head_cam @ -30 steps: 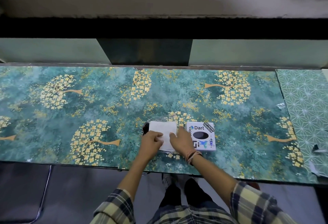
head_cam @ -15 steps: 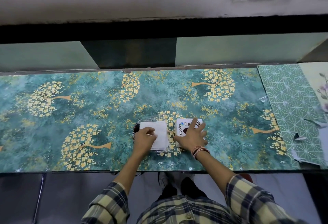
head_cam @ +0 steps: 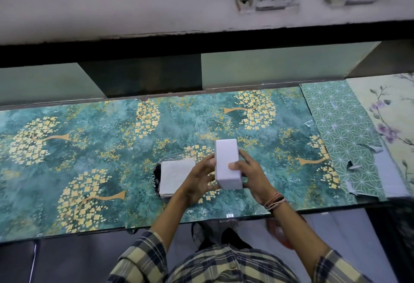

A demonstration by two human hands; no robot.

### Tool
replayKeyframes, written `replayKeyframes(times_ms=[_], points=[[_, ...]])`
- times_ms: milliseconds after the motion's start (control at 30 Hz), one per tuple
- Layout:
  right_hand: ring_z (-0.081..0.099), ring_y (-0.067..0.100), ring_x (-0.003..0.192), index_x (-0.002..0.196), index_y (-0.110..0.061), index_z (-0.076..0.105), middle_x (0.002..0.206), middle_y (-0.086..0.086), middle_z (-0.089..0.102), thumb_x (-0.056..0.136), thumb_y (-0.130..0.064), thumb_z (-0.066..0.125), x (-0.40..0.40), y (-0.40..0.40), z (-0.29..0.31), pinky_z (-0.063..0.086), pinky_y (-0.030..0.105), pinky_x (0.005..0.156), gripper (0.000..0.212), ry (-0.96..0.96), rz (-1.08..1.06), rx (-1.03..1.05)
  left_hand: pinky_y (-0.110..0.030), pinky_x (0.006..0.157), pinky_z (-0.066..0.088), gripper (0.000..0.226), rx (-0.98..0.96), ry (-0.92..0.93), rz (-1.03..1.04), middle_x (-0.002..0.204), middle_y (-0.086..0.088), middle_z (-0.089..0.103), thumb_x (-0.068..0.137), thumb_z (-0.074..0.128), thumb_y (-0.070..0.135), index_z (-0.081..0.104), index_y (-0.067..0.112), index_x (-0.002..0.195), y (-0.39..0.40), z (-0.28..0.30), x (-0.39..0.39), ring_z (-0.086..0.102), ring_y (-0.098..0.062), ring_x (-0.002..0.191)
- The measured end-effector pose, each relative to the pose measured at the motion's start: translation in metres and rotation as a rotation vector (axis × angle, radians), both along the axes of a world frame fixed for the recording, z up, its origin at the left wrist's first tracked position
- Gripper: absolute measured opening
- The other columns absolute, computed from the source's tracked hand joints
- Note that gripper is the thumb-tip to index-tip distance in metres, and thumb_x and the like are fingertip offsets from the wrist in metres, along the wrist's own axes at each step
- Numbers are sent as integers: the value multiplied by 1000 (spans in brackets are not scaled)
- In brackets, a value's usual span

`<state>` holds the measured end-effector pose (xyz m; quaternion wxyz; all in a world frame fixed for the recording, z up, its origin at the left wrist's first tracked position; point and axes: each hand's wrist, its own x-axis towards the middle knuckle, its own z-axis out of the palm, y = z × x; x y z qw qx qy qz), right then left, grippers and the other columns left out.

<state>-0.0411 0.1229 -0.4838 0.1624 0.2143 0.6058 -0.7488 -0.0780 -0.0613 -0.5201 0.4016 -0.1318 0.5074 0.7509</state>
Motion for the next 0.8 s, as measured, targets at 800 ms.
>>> replayKeyframes(times_ms=[800], points=[[69,33,90,109,-2,72,96,17,72,101,-18,49,18,38,-76,63,46,80,29,-324,-159,15,-45,65,57,77,-143,-68,250,114,-23,62,63,66,46,59,1,125,-10,-11,-5,61,-39,98]])
